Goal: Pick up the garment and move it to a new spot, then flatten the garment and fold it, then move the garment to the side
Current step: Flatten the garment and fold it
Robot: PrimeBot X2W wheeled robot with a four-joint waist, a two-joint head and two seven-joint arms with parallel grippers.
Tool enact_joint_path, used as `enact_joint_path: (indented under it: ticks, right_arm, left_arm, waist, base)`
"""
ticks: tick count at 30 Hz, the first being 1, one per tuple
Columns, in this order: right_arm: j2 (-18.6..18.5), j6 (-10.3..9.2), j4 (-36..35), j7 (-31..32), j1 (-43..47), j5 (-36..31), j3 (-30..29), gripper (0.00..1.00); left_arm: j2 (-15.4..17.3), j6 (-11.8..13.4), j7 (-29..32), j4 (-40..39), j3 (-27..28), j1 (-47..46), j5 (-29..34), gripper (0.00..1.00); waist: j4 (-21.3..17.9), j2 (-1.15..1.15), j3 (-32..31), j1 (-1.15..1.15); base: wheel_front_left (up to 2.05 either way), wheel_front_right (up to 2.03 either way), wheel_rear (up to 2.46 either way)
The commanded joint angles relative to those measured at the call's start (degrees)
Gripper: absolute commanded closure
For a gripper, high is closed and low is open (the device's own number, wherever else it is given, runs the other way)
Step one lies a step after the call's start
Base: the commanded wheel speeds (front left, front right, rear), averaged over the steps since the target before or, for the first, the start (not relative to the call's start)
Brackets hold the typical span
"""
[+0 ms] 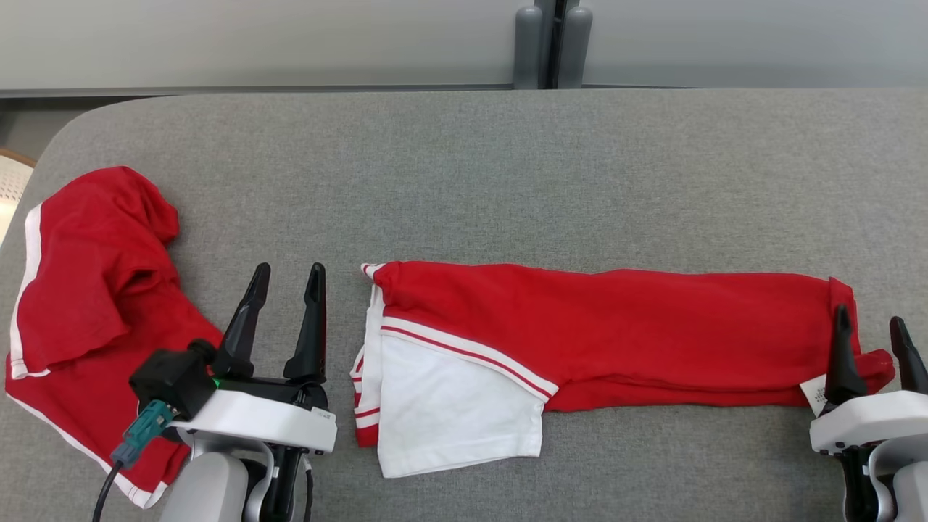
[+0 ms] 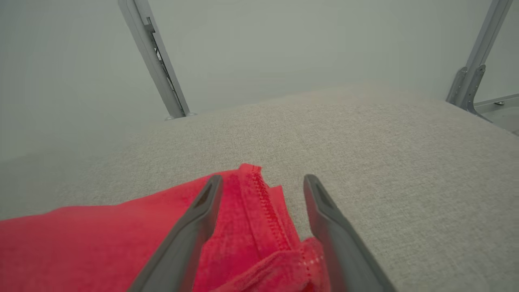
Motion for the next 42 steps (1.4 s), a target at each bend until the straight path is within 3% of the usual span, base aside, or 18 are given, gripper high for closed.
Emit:
enact_joint_path:
  ticks: [1, 9, 18, 19, 20, 21, 32, 37, 42]
  right_arm:
    - [-0.2, -0.01, 1.3, 0.3, -1.0, -0.5, -0.8, 0.0]
    - [1.3, -0.01, 11.4, 2.3, -3.9, -2.0, -4.8, 0.0]
    - [3.0, 0.0, 15.7, 2.5, -4.4, -0.3, -3.0, 0.0]
    - [3.1, 0.0, 15.9, 2.5, -4.6, 0.1, -2.6, 0.36]
    - [3.1, 0.0, 16.1, 2.4, -4.7, 0.6, -2.2, 0.83]
    - [3.1, 0.0, 16.2, 2.2, -4.7, 1.0, -1.9, 1.0]
    - [-2.1, -0.07, 17.3, -0.4, -6.1, 1.6, -5.2, 1.0]
    - [-7.8, -0.07, 19.4, -1.1, -7.4, -2.7, -11.4, 1.0]
    - [-8.2, 0.0, 18.7, -1.5, -9.8, -6.8, -16.2, 1.0]
  left_arm:
    - [0.2, -0.3, -0.2, 0.1, 0.0, -0.7, -0.2, 0.0]
    - [0.2, -0.3, -0.2, 0.3, 0.1, -1.4, -0.3, 0.0]
    - [0.2, -0.3, -0.2, 0.9, 0.2, -1.1, 0.1, 0.0]
    - [0.2, -0.3, -0.2, 1.0, 0.1, -1.1, 0.2, 0.0]
    - [0.2, -0.3, -0.2, 1.0, 0.1, -1.0, 0.2, 0.0]
    - [0.2, -0.3, -0.2, 1.1, 0.0, -1.0, 0.2, 0.0]
    - [0.2, -0.1, -0.3, 1.5, -0.7, -0.3, -0.2, 0.0]
    - [0.2, -0.1, -0.3, 1.7, -0.9, -0.2, -0.5, 0.0]
    - [0.2, 0.0, -0.3, 1.7, -0.8, -0.1, -1.1, 0.0]
  waist:
    - [0.2, 0.0, 0.4, 0.0]
    - [0.6, 0.0, 0.9, 0.0]
    - [-0.3, 0.0, 0.1, 0.0]
    - [-0.4, 0.0, 0.0, 0.0]
    - [-0.4, 0.0, -0.2, 0.0]
    - [-0.5, 0.0, -0.3, 0.0]
    - [-0.3, 0.0, -1.1, 0.0]
    - [-0.1, 0.0, -1.7, 0.0]
    - [0.1, 0.0, -2.3, 0.0]
  base:
    - [0.0, 0.0, 0.0]
    - [0.0, 0.0, 0.0]
    - [0.0, 0.0, 0.0]
    - [0.0, 0.0, 0.0]
    - [0.0, 0.0, 0.0]
    - [0.0, 0.0, 0.0]
    - [0.0, 0.0, 0.0]
    - [0.0, 0.0, 0.0]
    - [0.0, 0.0, 0.0]
